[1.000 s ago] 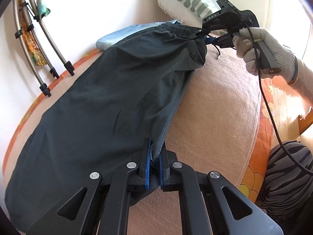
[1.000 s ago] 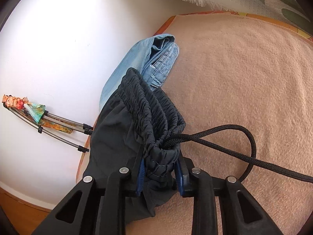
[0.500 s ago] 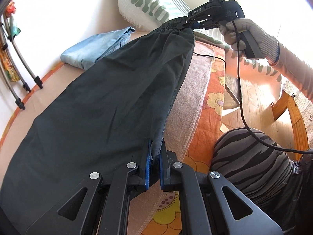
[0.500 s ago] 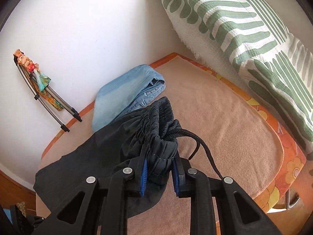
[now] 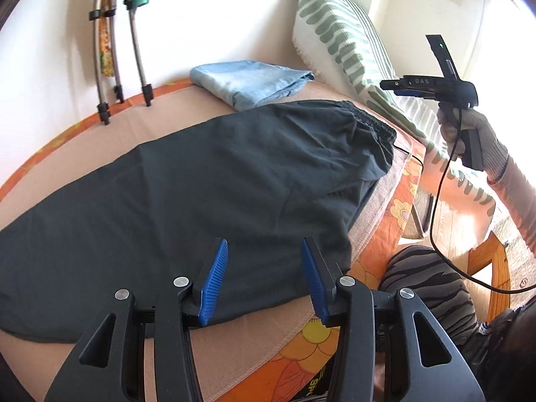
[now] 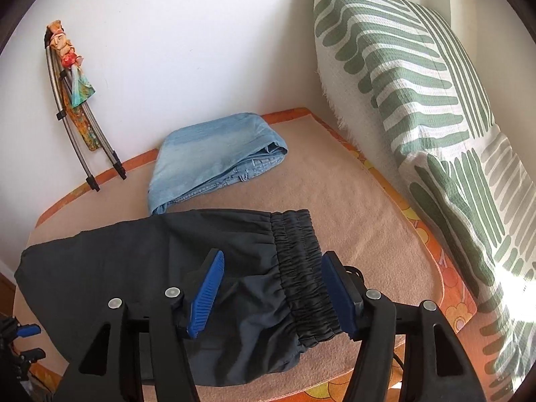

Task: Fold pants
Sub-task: 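Fold the cuff end over toward the waistband and open both tools, then withdraw both tools from the folded pants, then grasp the elastic waistband with the right tool while the left tool grasps the pants edge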

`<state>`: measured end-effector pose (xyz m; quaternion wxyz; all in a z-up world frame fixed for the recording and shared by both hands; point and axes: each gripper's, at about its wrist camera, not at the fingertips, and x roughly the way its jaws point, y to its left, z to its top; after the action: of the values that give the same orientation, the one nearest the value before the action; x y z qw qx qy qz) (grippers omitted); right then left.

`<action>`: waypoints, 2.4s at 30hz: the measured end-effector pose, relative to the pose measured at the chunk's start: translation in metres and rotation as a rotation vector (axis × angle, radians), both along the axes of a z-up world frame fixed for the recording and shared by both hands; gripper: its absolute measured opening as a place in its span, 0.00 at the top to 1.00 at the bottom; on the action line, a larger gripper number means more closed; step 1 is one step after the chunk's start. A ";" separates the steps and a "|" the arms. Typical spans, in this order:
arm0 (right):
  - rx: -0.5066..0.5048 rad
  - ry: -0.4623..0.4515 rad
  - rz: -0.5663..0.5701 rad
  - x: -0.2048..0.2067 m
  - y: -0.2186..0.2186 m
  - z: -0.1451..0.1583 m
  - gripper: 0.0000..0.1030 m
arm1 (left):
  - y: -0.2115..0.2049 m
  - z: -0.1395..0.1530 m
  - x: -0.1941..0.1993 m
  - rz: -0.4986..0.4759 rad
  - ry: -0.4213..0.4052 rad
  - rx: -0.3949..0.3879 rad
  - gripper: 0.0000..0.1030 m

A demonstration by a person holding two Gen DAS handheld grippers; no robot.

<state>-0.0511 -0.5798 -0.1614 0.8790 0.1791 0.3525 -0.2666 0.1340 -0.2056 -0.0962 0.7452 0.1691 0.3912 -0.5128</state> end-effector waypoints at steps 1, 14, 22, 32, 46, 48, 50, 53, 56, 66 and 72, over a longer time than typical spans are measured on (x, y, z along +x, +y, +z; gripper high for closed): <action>-0.009 -0.006 0.022 0.005 0.007 0.006 0.37 | 0.013 0.002 0.009 0.041 0.004 -0.006 0.55; -0.062 -0.082 0.376 0.106 0.119 0.054 0.31 | 0.187 -0.013 0.115 0.638 0.092 -0.082 0.52; -0.082 -0.105 0.598 0.178 0.210 0.063 0.28 | 0.272 -0.026 0.175 0.929 0.092 -0.107 0.45; 0.015 -0.055 0.841 0.285 0.321 0.040 0.26 | 0.340 -0.074 0.254 1.194 0.209 -0.226 0.39; 0.203 0.052 0.998 0.425 0.480 0.009 0.26 | 0.359 -0.108 0.292 1.275 0.223 -0.310 0.71; 0.245 0.074 0.995 0.444 0.494 0.001 0.26 | 0.360 -0.108 0.292 1.269 0.217 -0.336 0.78; 0.282 0.103 1.002 0.462 0.513 -0.006 0.26 | 0.357 -0.103 0.289 1.248 0.183 -0.358 0.84; 0.277 0.170 1.017 0.487 0.547 -0.018 0.26 | 0.347 -0.094 0.284 1.198 0.101 -0.367 0.86; 0.269 0.239 1.058 0.508 0.586 -0.033 0.26 | 0.337 -0.089 0.279 1.138 0.045 -0.371 0.86; 0.258 0.450 1.090 0.555 0.668 -0.092 0.26 | 0.332 -0.083 0.277 1.036 0.026 -0.418 0.87; 0.183 0.551 1.087 0.558 0.678 -0.120 0.51 | 0.325 -0.082 0.281 0.998 0.020 -0.389 0.87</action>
<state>0.5066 0.0987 -0.2811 0.7466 -0.0272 0.6291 0.2145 0.4148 0.1194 -0.1786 0.9123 -0.1836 0.3290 -0.1607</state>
